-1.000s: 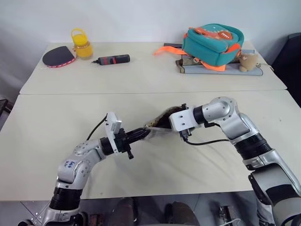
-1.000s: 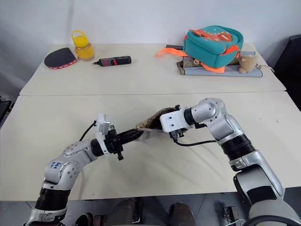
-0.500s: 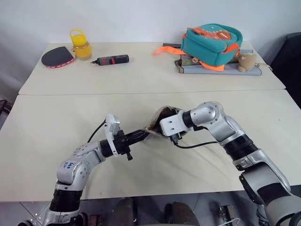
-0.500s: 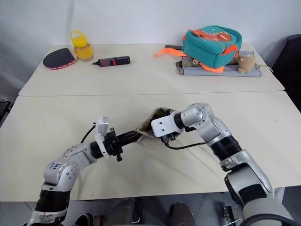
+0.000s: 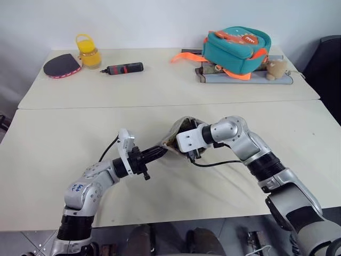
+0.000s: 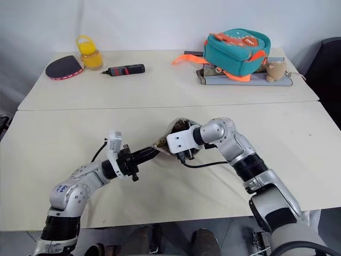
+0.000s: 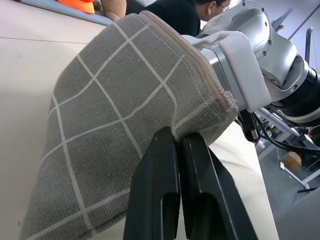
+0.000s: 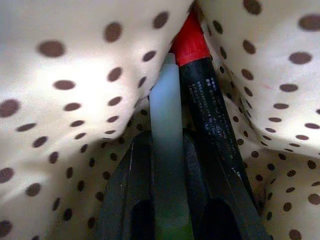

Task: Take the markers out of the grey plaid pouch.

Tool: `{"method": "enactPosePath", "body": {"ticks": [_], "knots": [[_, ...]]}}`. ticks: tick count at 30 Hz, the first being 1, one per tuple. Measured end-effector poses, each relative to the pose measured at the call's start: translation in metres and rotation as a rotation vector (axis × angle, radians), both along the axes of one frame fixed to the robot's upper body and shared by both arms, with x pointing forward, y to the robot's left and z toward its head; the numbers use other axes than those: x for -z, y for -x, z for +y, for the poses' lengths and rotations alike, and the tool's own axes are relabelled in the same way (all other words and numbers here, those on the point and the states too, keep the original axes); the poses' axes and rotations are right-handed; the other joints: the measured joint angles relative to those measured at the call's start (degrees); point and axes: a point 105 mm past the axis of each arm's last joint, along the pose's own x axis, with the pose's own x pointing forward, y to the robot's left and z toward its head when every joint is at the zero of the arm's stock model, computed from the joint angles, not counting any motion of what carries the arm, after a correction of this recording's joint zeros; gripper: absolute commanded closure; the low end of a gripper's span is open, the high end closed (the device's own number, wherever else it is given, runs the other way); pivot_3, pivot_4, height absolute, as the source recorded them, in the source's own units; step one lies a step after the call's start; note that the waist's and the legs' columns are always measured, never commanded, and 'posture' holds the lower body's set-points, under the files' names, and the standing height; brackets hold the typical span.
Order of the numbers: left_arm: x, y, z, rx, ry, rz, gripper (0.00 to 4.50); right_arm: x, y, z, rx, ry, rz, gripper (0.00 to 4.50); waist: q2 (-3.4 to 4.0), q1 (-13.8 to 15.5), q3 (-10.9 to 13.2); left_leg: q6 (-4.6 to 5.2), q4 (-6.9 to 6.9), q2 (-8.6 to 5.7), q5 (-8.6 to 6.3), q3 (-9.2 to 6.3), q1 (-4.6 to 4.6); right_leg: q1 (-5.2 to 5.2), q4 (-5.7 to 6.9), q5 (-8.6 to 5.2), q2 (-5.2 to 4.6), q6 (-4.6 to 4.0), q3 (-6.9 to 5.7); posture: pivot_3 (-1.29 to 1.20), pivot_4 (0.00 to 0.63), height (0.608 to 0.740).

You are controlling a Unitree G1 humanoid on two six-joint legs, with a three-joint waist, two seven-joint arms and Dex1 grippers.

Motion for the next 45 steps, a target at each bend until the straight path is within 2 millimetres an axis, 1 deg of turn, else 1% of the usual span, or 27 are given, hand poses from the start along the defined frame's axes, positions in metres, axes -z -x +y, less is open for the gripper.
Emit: {"method": "enactPosePath", "body": {"ticks": [3, 6, 10, 16, 20, 24, 26, 29, 31, 32, 34, 36, 37, 39, 41, 42, 44, 45], "knots": [[0.000, 0.000, 0.000, 0.000, -0.001, 0.000, 4.50, -0.005, 0.005, -0.007, 0.004, -0.016, 0.038, 4.06, 0.00, 0.1, 0.0, 0.02, -0.01, -0.02, -0.01, -0.01, -0.04, 0.01, -0.01, 0.00, -0.02, 0.00, -0.01, 0.00, 0.150, 0.740], [0.000, 0.000, 0.001, -0.002, -0.003, -0.005, 4.50, -0.015, 0.015, -0.020, 0.007, -0.028, 0.076, 4.06, 0.00, 0.4, 0.0, 0.03, -0.04, -0.01, -0.02, -0.02, -0.06, 0.01, -0.08, 0.00, -0.02, 0.00, -0.02, 0.00, 0.150, 0.740], [-0.001, 0.000, 0.001, -0.004, 0.000, -0.015, 4.50, -0.036, 0.024, -0.027, 0.010, -0.065, 0.090, 4.06, 0.00, 0.4, 0.0, 0.02, -0.08, 0.00, -0.02, 0.00, -0.05, 0.00, -0.22, 0.00, -0.01, 0.00, -0.02, 0.00, 0.150, 0.740], [-0.002, -0.001, 0.000, -0.008, 0.000, -0.020, 4.50, -0.044, 0.022, -0.034, 0.041, -0.063, 0.081, 4.06, 0.00, 0.4, 0.0, 0.02, -0.08, -0.01, -0.02, 0.03, -0.05, -0.01, -0.23, 0.00, -0.01, 0.00, -0.02, 0.00, 0.150, 0.740], [-0.002, -0.001, 0.000, -0.009, -0.005, -0.027, 4.50, -0.063, 0.018, -0.040, 0.059, -0.089, 0.046, 4.06, 0.00, 0.5, 0.0, 0.02, -0.08, -0.01, -0.03, 0.03, -0.05, 0.00, -0.23, 0.00, -0.01, 0.00, -0.03, 0.00, 0.150, 0.740], [-0.005, -0.003, 0.006, -0.031, -0.017, -0.050, 4.50, -0.091, 0.019, -0.056, 0.100, -0.185, 0.095, 4.06, 0.00, 0.9, 0.0, 0.03, -0.08, -0.01, -0.03, 0.04, -0.06, 0.00, -0.26, 0.00, -0.02, 0.00, -0.02, 0.00, 0.150, 0.740], [-0.006, -0.005, 0.009, -0.043, -0.020, -0.059, 4.50, -0.103, 0.023, -0.064, 0.106, -0.232, 0.136, 4.06, 0.00, 1.1, 0.0, 0.05, -0.08, 0.00, -0.04, 0.03, -0.05, 0.02, -0.27, 0.00, -0.02, -0.01, -0.02, 0.00, 0.150, 0.740], [-0.004, -0.007, 0.012, -0.055, -0.019, -0.054, 4.50, -0.105, 0.038, -0.069, 0.103, -0.266, 0.248, 4.06, 0.00, 1.4, 0.0, 0.07, -0.10, -0.01, -0.06, 0.02, -0.07, 0.02, -0.29, 0.00, -0.05, -0.01, -0.02, 0.00, 0.150, 0.740], [-0.003, -0.008, 0.013, -0.059, -0.018, -0.050, 4.50, -0.108, 0.041, -0.071, 0.111, -0.313, 0.284, 4.06, 0.00, 1.3, 0.0, 0.08, -0.10, -0.01, -0.06, 0.03, -0.07, 0.02, -0.30, 0.01, -0.05, -0.01, -0.03, 0.00, 0.150, 0.740], [-0.003, -0.008, 0.013, -0.059, -0.017, -0.051, 4.50, -0.110, 0.040, -0.072, 0.121, -0.324, 0.281, 4.06, 0.00, 1.3, 0.0, 0.08, -0.10, -0.01, -0.06, 0.04, -0.07, 0.01, -0.31, 0.01, -0.05, -0.01, -0.02, 0.00, 0.150, 0.740], [-0.003, -0.008, 0.012, -0.059, -0.017, -0.052, 4.50, -0.115, 0.032, -0.081, 0.171, -0.364, 0.239, 4.06, 0.00, 1.3, 0.0, 0.07, -0.09, -0.01, -0.06, 0.06, -0.06, 0.01, -0.31, 0.00, -0.04, -0.01, -0.03, 0.00, 0.150, 0.740], [-0.001, -0.007, 0.014, -0.062, -0.021, -0.048, 4.50, -0.126, 0.022, -0.099, 0.256, -0.442, 0.212, 4.06, 0.00, 1.3, 0.0, 0.07, -0.10, -0.01, -0.06, 0.10, -0.07, 0.00, -0.33, 0.01, -0.04, -0.01, -0.03, 0.00, 0.150, 0.740], [0.000, -0.007, 0.016, -0.067, -0.028, -0.046, 4.50, -0.133, 0.021, -0.105, 0.281, -0.496, 0.214, 4.06, 0.00, 1.3, 0.0, 0.07, -0.11, -0.01, -0.06, 0.10, -0.07, -0.01, -0.33, 0.01, -0.04, -0.01, -0.03, 0.00, 0.150, 0.740], [-0.001, -0.008, 0.020, -0.076, -0.034, -0.050, 4.50, -0.146, 0.021, -0.108, 0.297, -0.564, 0.214, 4.06, 0.00, 1.3, 0.0, 0.07, -0.15, 0.00, -0.06, 0.08, -0.06, -0.01, -0.32, 0.01, -0.04, -0.01, -0.02, 0.00, 0.150, 0.740], [-0.002, -0.008, 0.019, -0.076, -0.033, -0.051, 4.50, -0.151, 0.019, -0.112, 0.320, -0.599, 0.196, 4.06, 0.00, 1.2, 0.0, 0.07, -0.17, 0.01, -0.06, 0.10, -0.05, -0.01, -0.33, 0.01, -0.03, -0.01, -0.02, 0.00, 0.150, 0.740], [-0.001, -0.008, 0.019, -0.075, -0.032, -0.051, 4.50, -0.150, 0.018, -0.113, 0.330, -0.601, 0.189, 4.06, 0.00, 1.3, 0.0, 0.07, -0.18, 0.00, -0.06, 0.11, -0.05, -0.01, -0.33, 0.01, -0.02, -0.01, -0.02, 0.00, 0.150, 0.740], [-0.001, -0.008, 0.017, -0.070, -0.030, -0.050, 4.50, -0.141, 0.014, -0.118, 0.357, -0.562, 0.156, 4.06, 0.00, 1.3, 0.0, 0.07, -0.17, 0.00, -0.06, 0.13, -0.04, -0.01, -0.33, 0.01, -0.02, -0.01, -0.02, 0.00, 0.150, 0.740], [-0.001, -0.007, 0.016, -0.063, -0.030, -0.051, 4.50, -0.129, 0.007, -0.127, 0.401, -0.484, 0.114, 4.06, 0.00, 1.5, 0.0, 0.07, -0.16, -0.04, -0.06, 0.15, -0.05, -0.01, -0.33, 0.01, -0.04, 0.00, -0.03, 0.00, 0.150, 0.740]]}}
